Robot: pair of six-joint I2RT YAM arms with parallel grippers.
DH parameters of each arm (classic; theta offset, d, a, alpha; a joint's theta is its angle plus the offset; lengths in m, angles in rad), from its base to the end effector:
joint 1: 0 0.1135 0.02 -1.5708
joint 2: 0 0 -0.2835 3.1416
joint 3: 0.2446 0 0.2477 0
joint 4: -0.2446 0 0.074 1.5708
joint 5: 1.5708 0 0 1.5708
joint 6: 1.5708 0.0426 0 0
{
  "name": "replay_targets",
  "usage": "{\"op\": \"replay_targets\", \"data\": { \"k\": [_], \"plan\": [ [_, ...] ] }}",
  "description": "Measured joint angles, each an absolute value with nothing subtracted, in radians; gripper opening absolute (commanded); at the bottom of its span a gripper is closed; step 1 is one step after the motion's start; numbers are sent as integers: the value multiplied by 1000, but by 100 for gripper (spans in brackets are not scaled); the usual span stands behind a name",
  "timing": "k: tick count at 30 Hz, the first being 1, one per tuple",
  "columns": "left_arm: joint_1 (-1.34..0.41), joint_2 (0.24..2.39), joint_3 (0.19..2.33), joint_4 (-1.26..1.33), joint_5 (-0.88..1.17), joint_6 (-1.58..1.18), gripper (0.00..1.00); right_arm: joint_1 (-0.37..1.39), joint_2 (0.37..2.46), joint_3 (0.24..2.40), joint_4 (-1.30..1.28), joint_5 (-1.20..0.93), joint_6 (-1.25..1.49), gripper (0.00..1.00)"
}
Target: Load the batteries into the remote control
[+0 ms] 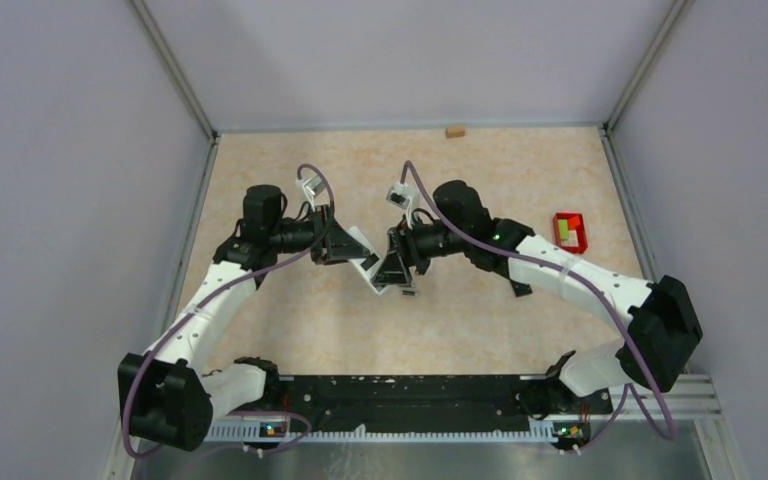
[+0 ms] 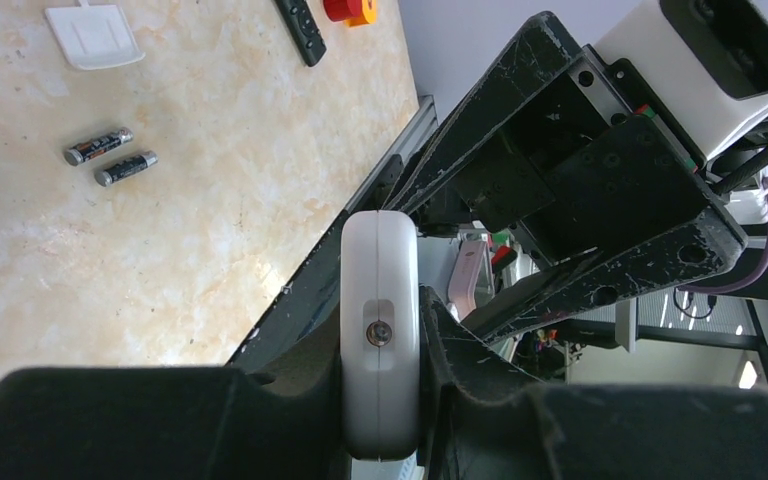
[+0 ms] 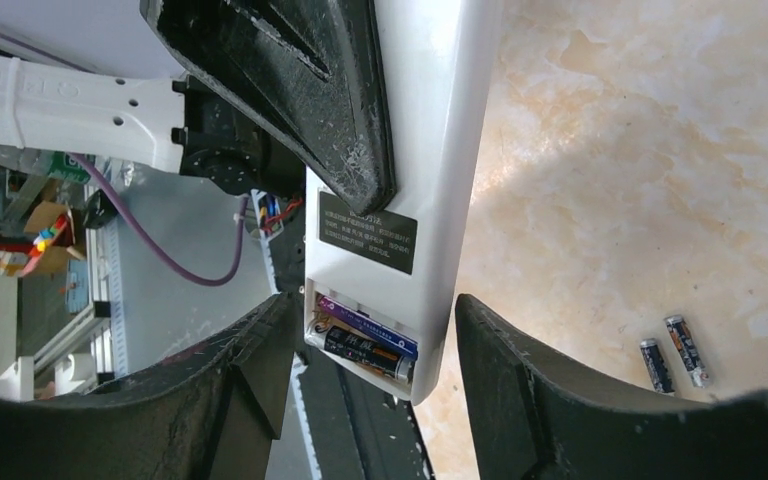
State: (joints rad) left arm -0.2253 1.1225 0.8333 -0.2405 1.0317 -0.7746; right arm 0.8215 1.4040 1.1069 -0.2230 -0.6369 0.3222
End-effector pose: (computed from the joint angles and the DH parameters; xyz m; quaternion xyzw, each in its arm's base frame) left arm 0.2134 -0.0864 0.3095 0.0315 0.7929 -0.5830 0.1745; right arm 0.1955 0.2473 0.3263 -0.3551 0.7574 0.4855 0.2539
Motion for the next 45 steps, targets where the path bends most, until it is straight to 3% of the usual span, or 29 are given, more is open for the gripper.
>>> {"op": "replay_targets", "data": {
  "k": [4,9,19,26,28,32,35,42,45],
  "plan": [
    [-225,1122,836,-241,1028,-767,0,822,1402,1091,-185,-633,368,73],
    [-225,1122,845,-244,1027,-760,0,820,1401,1059,-158,-651,387,73],
    [-225,1122,849,-249,1029,-759,0,820,1401,1058,-158,-675,364,45],
    [-225,1122,850,-248,1043,-749,0,813,1402,1058,-165,-678,365,39],
    [-225,1122,851,-248,1045,-747,0,813,1402,1058,-165,-678,365,43],
    [-225,1122,851,-250,1038,-742,0,813,1402,1054,-162,-677,368,70],
    [-225,1122,851,-252,1030,-741,0,813,1401,1053,-152,-673,376,80],
    [-221,1114,851,-248,1002,-729,0,764,1303,1000,-136,-610,406,84],
    [-211,1099,851,-233,979,-725,0,731,1243,984,-150,-541,408,77]
  ]
}}
